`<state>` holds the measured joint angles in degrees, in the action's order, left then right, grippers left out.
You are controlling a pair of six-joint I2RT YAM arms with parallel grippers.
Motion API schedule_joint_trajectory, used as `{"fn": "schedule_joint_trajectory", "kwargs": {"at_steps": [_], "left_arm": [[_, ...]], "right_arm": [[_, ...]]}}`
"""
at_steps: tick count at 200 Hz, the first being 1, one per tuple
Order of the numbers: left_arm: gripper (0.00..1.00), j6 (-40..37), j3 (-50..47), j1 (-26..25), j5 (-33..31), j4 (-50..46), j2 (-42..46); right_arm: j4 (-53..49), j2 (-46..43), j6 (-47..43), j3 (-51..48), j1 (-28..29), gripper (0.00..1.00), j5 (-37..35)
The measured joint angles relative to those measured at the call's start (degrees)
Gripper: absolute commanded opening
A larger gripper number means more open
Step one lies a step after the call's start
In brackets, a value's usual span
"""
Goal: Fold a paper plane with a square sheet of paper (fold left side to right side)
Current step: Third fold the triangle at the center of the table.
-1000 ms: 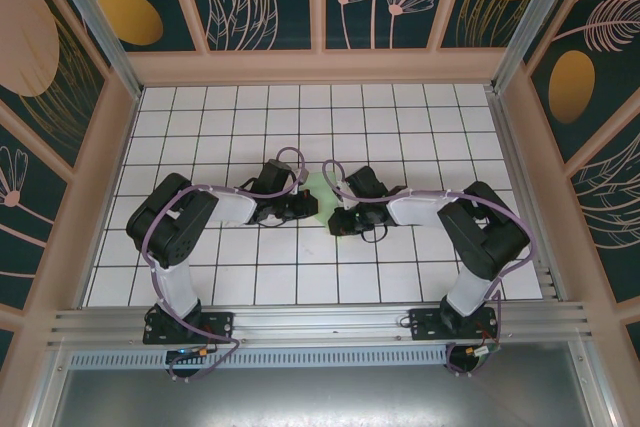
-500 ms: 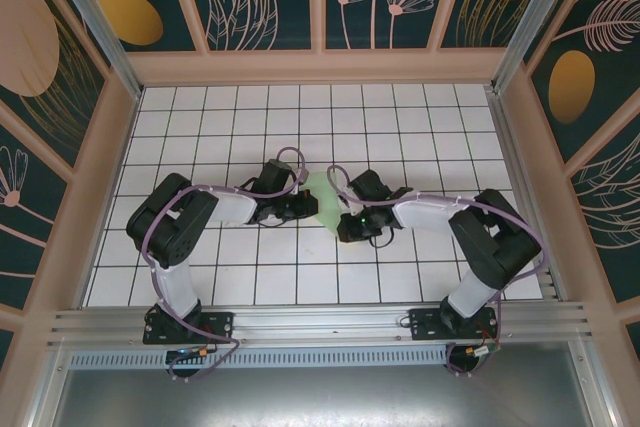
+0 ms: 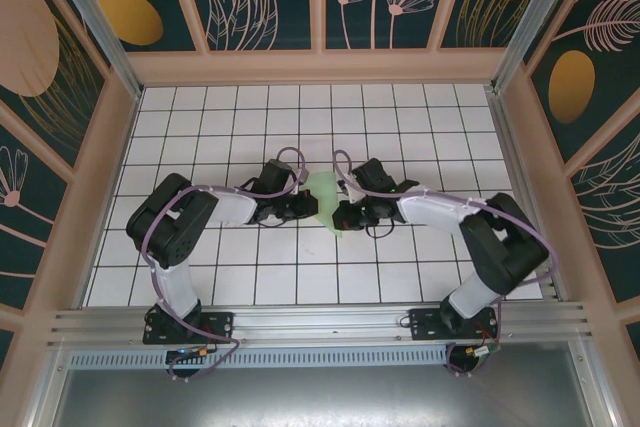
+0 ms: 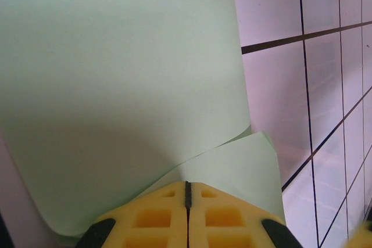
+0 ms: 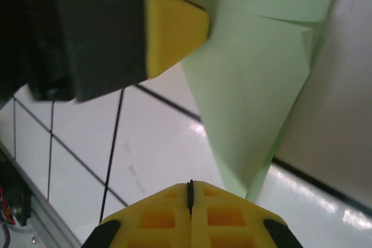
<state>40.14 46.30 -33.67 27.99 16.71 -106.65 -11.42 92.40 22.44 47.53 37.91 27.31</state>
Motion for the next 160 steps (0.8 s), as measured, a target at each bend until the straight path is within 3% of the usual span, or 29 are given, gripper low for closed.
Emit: {"fn": "schedule_joint_trajectory", "kwargs": {"at_steps": [35,71,115,160], "left_arm": [[0.09,0.0,0.0,0.0,0.0,0.0,0.1],[0.15,0.0,0.0,-0.2,-0.9,-0.5,0.7],[0.14,-1.0,-1.0,-0.7,-4.5,-4.0,6.4],[0.1,-1.0,-1.0,-3.8,-4.2,-3.4,10.2]], "right_arm": [[1.2,5.9,2.0,0.1,-0.1,0.0,-0.5],[1.3,6.3,2.9,0.4,-0.3,0.0,-0.4],[0.9,6.4,3.2,0.5,-0.3,0.0,-1.0],[0.7,6.4,3.2,0.5,-0.3,0.0,-1.3]]}}
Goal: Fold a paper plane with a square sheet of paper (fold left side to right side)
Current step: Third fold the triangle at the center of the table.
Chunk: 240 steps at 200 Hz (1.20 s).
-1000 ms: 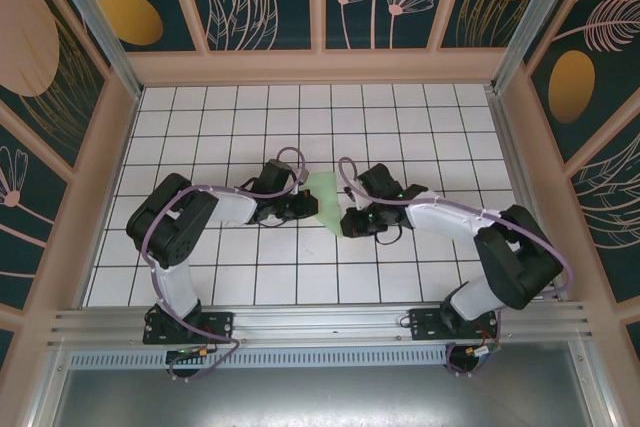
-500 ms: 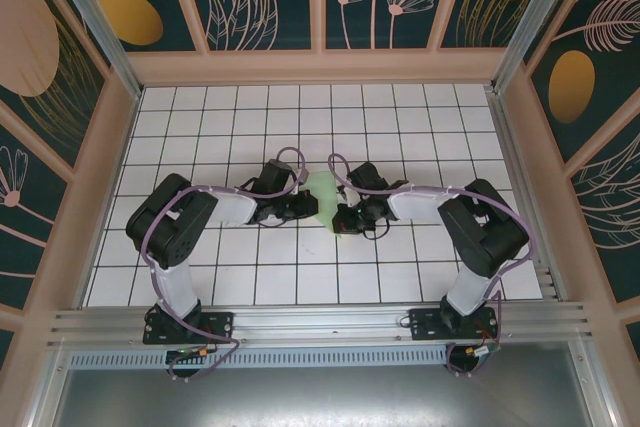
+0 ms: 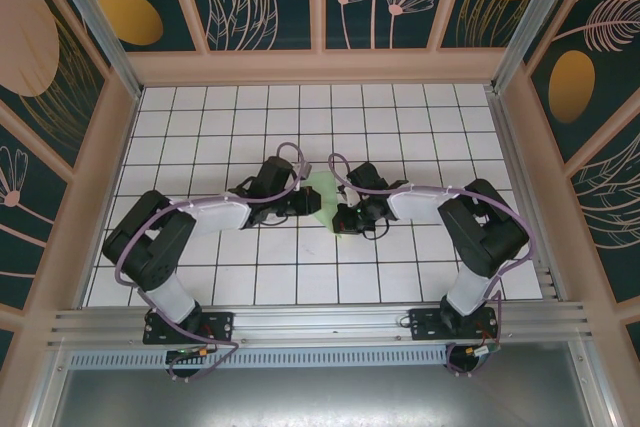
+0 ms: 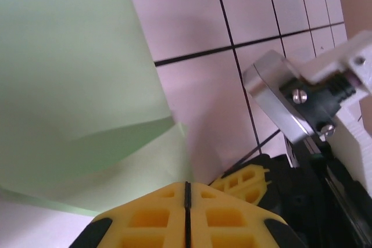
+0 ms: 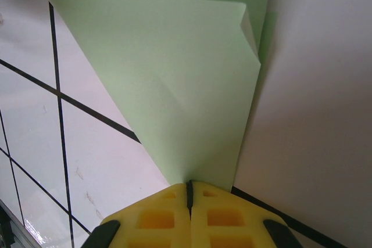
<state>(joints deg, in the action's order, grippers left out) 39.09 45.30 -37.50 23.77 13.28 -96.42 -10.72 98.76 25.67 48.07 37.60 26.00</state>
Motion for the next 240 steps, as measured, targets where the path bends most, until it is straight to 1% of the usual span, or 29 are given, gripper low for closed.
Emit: {"fn": "schedule_joint_trajectory", "kwargs": {"at_steps": [56,103,169,240], "left_arm": [[0.09,1.2,-0.1,-3.3,1.2,1.4,-4.9],[0.09,2.4,-0.1,-3.5,1.2,2.3,-7.1],[0.06,2.7,-0.1,-3.8,-1.4,2.4,-8.1],[0.06,2.8,0.3,-4.2,-4.4,0.6,-7.5]], "right_arm": [[-0.4,0.0,0.0,0.2,0.1,0.0,-0.3],[-0.8,0.1,0.0,0.5,0.2,0.0,-0.5],[-1.7,0.3,-0.2,1.0,0.3,0.0,-0.9],[-2.1,0.3,-0.3,1.1,0.4,0.0,-1.2]]}}
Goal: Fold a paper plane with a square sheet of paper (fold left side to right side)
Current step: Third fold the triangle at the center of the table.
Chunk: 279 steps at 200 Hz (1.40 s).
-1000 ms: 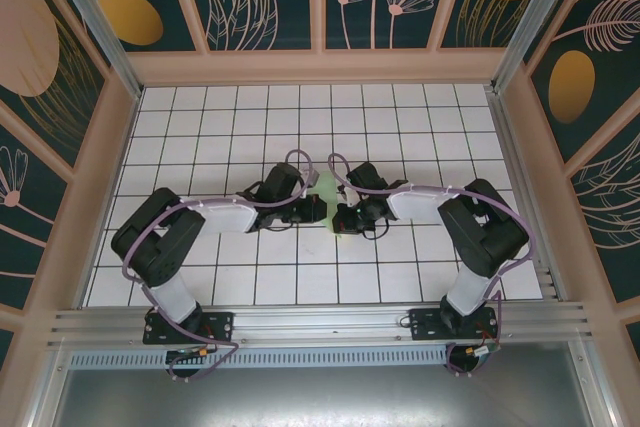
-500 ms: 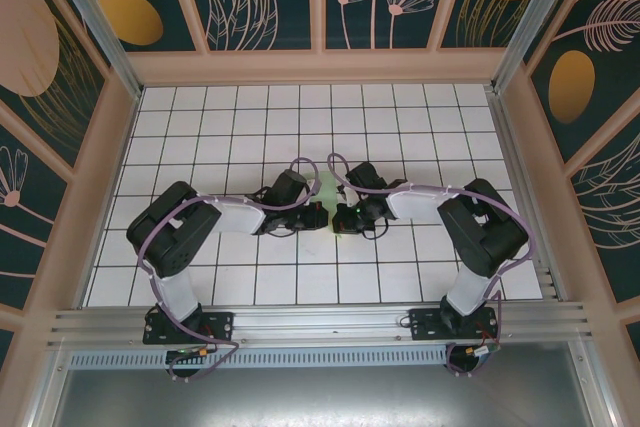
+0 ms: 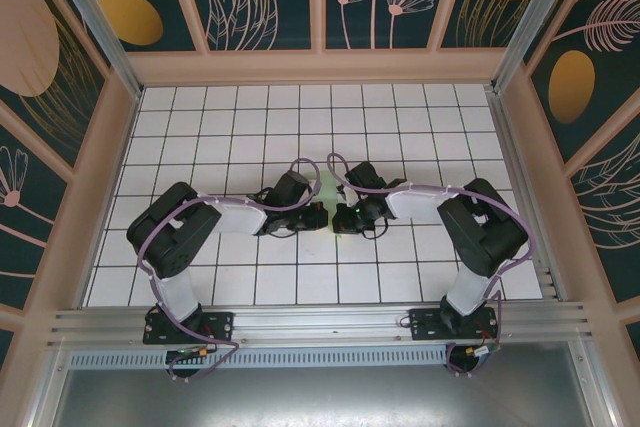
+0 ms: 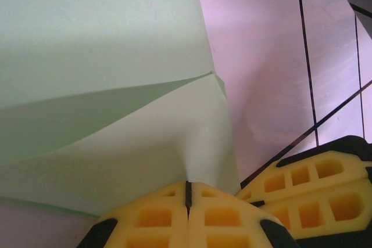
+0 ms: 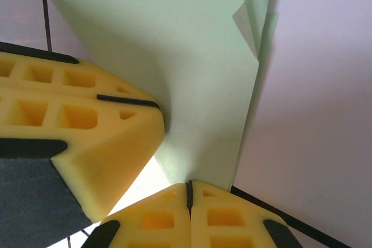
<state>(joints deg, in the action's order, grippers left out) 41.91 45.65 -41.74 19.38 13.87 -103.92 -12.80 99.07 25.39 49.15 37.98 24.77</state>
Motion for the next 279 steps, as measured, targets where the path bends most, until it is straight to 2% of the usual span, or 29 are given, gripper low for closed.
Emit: {"fn": "schedule_joint_trajectory", "kwargs": {"at_steps": [103,198,229,244,279], "left_arm": [[0.07,-1.7,-0.1,7.1,-2.9,-2.1,1.2],[0.08,-4.4,0.0,10.8,-3.5,-3.0,1.4],[0.15,-5.3,0.4,11.6,-4.7,-4.2,1.8],[0.23,-5.9,0.3,12.5,-6.6,-5.7,3.1],[0.36,-5.5,-1.4,14.3,-8.4,-7.7,12.1]], "right_arm": [[0.5,-0.2,0.0,-0.4,0.0,0.0,-0.1],[2.0,-0.9,0.0,-1.6,0.1,0.0,-0.3],[1.9,-1.3,-0.2,-1.7,0.1,0.0,-0.7],[1.8,-1.5,-0.2,-1.7,0.1,0.0,-0.8],[0.5,-3.0,-1.1,-1.6,-0.2,0.27,-2.8]]}}
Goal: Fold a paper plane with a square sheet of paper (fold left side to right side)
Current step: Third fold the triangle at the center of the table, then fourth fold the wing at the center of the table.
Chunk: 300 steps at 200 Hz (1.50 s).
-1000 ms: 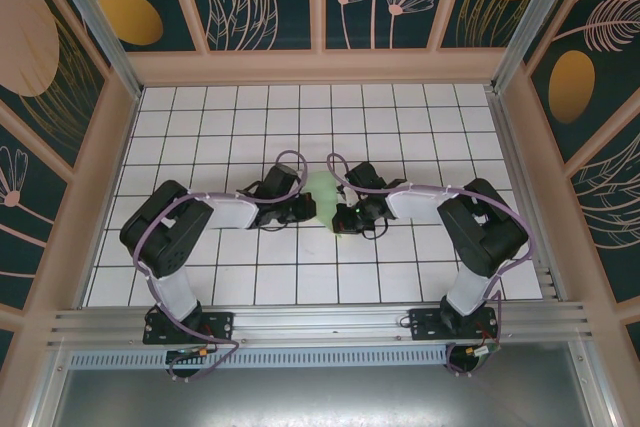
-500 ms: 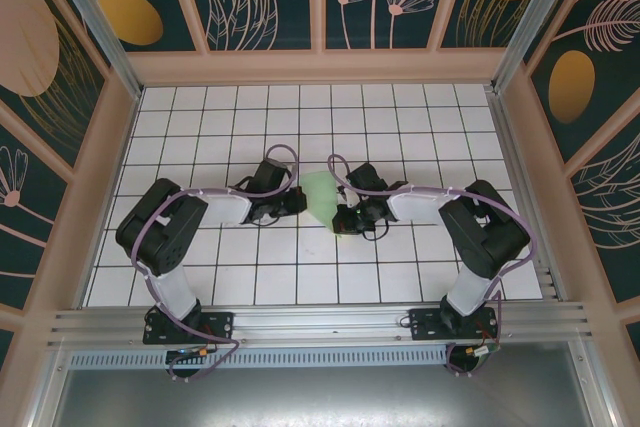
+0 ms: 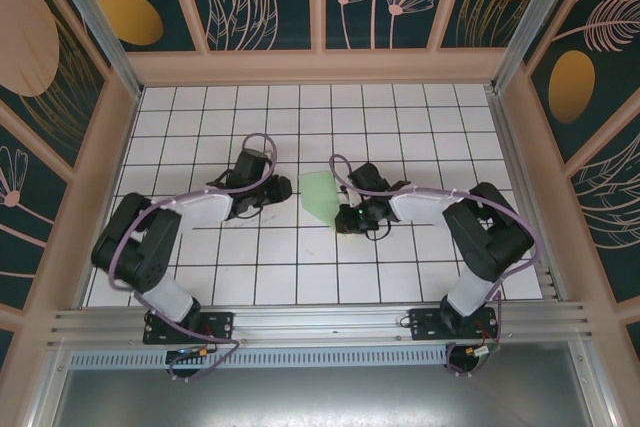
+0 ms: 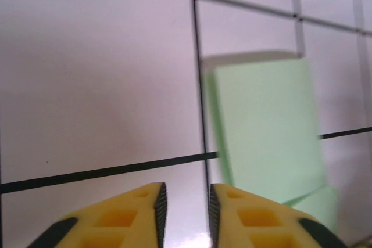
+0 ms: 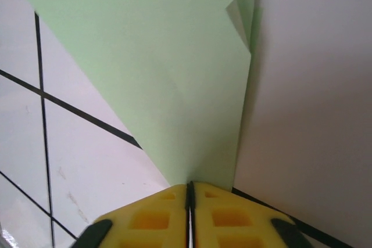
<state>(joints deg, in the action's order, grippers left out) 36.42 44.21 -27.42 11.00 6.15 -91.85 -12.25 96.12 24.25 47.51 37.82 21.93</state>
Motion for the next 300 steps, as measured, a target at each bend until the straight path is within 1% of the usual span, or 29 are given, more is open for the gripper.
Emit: {"fn": "schedule_joint_trajectory", "kwargs": {"at_steps": [15,25,36,46,61,73,109,140,161,183,224,251,300], "left_arm": [[0.39,0.6,-0.9,0.0,0.8,0.4,4.2],[0.4,1.4,-1.9,0.0,1.8,1.2,6.5],[0.41,2.6,-3.1,0.0,3.6,2.4,7.9],[0.41,3.9,-4.5,0.0,5.6,4.0,8.2],[0.42,5.9,-6.7,-0.4,8.2,5.7,7.8],[0.44,7.3,-8.0,-1.0,9.7,6.8,6.9],[0.48,11.0,-9.2,-3.5,12.5,10.6,3.2],[0.5,13.0,-9.2,-4.9,13.0,13.5,0.7],[0.51,13.7,-9.2,-5.4,13.0,14.6,-0.5],[0.53,14.2,-9.2,-5.6,13.0,14.7,-1.2],[0.55,14.5,-9.2,-5.7,13.0,15.1,-1.4],[0.55,14.8,-9.2,-6.0,13.0,15.6,-2.0],[0.55,15.4,-9.0,-6.4,13.3,17.6,-4.3]], "right_arm": [[-0.7,-1.9,-1.0,0.1,-0.3,0.34,-1.5],[-1.1,-3.8,-1.3,0.5,-0.8,0.42,-2.6],[-1.2,-5.9,-2.5,1.1,-1.6,0.5,-3.7],[-1.0,-7.6,-3.0,1.6,-2.8,0.56,-4.7],[0.0,-9.3,-4.5,2.3,-4.7,0.61,-5.9],[0.9,-9.5,-5.5,2.6,-5.9,0.62,-6.5],[3.6,-6.4,-7.7,2.6,-5.5,0.62,-6.0],[4.8,-2.3,-9.1,2.7,-3.9,0.62,-5.9],[4.8,-0.1,-9.4,3.5,-3.3,0.57,-6.1],[4.8,1.5,-9.7,4.7,-3.3,0.51,-7.2],[4.8,2.1,-10.4,5.9,-3.3,0.4,-10.0],[4.7,2.1,-10.4,5.9,-3.3,0.36,-10.6],[4.7,2.1,-10.4,5.9,-3.3,0.35,-11.0]]}}
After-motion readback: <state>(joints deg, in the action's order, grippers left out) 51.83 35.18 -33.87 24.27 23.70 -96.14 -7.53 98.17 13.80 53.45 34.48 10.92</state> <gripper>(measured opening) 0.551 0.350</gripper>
